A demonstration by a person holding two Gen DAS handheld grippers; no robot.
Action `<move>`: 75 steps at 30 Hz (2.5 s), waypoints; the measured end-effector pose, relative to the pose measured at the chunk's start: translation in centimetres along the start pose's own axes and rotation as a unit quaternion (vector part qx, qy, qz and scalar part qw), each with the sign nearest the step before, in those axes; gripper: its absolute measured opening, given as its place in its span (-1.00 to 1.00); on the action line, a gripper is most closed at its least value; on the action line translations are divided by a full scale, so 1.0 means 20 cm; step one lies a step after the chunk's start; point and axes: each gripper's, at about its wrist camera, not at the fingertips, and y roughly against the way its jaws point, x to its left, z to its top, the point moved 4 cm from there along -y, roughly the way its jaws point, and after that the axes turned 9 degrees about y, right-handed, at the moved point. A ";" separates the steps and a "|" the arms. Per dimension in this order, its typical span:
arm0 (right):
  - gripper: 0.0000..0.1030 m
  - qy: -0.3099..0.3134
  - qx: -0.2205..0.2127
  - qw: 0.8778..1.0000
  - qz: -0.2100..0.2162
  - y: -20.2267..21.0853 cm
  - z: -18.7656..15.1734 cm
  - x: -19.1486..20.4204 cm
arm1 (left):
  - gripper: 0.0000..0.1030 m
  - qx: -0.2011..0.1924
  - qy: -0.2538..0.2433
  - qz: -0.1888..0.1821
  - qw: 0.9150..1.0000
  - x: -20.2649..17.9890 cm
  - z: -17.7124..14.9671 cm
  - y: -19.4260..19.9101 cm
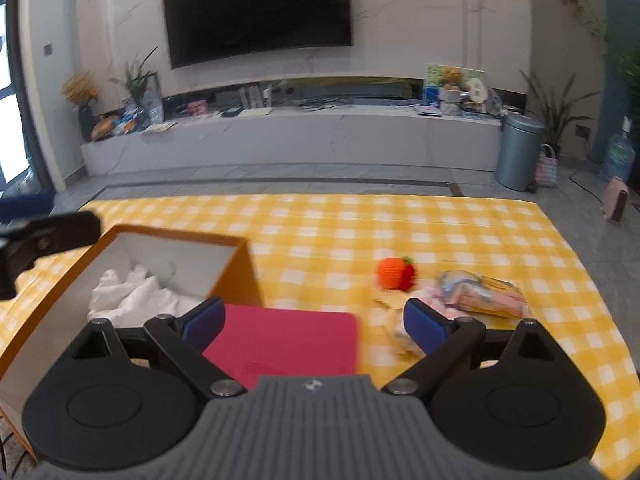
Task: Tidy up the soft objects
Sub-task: 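Move both open grippers back toward the knitted items and wrapped bar on the mat, then grasp the pink-white knitted item with the left gripper while the right gripper grasps the foil bar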
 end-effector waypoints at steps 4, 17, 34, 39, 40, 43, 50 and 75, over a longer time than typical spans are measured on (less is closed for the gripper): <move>0.86 -0.021 -0.007 0.999 -0.037 0.04 -0.03 -0.18 | 1.00 0.014 0.009 -0.014 1.000 -0.06 -0.04 -0.05; 0.89 -0.121 0.032 0.985 -0.117 0.00 -0.27 -0.71 | 1.00 0.076 -0.053 -0.035 0.995 -0.38 -0.17 -0.15; 0.89 -0.201 0.041 0.974 -0.098 -0.28 -0.39 -0.99 | 1.00 0.188 -0.110 0.008 0.976 -0.75 -0.13 -0.56; 0.89 -0.136 0.043 0.983 -0.118 -0.40 -0.38 -1.02 | 1.00 0.218 -0.141 0.001 0.966 -0.94 -0.13 -0.75; 0.89 -0.094 0.040 0.987 -0.121 -0.41 -0.37 -1.01 | 1.00 0.227 -0.143 0.004 0.963 -0.96 -0.14 -0.79; 0.89 0.032 0.021 0.990 -0.139 -0.44 -0.36 -0.95 | 1.00 0.269 -0.148 0.008 0.952 -1.01 -0.19 -0.93; 0.85 0.087 0.040 0.984 -0.149 -0.51 -0.38 -0.97 | 1.00 0.333 -0.131 0.040 0.933 -1.05 -0.30 -1.18; 0.93 0.228 0.090 0.955 -0.166 -0.64 -0.53 -0.82 | 0.09 0.408 -0.161 -0.002 0.899 -1.02 -0.45 -1.36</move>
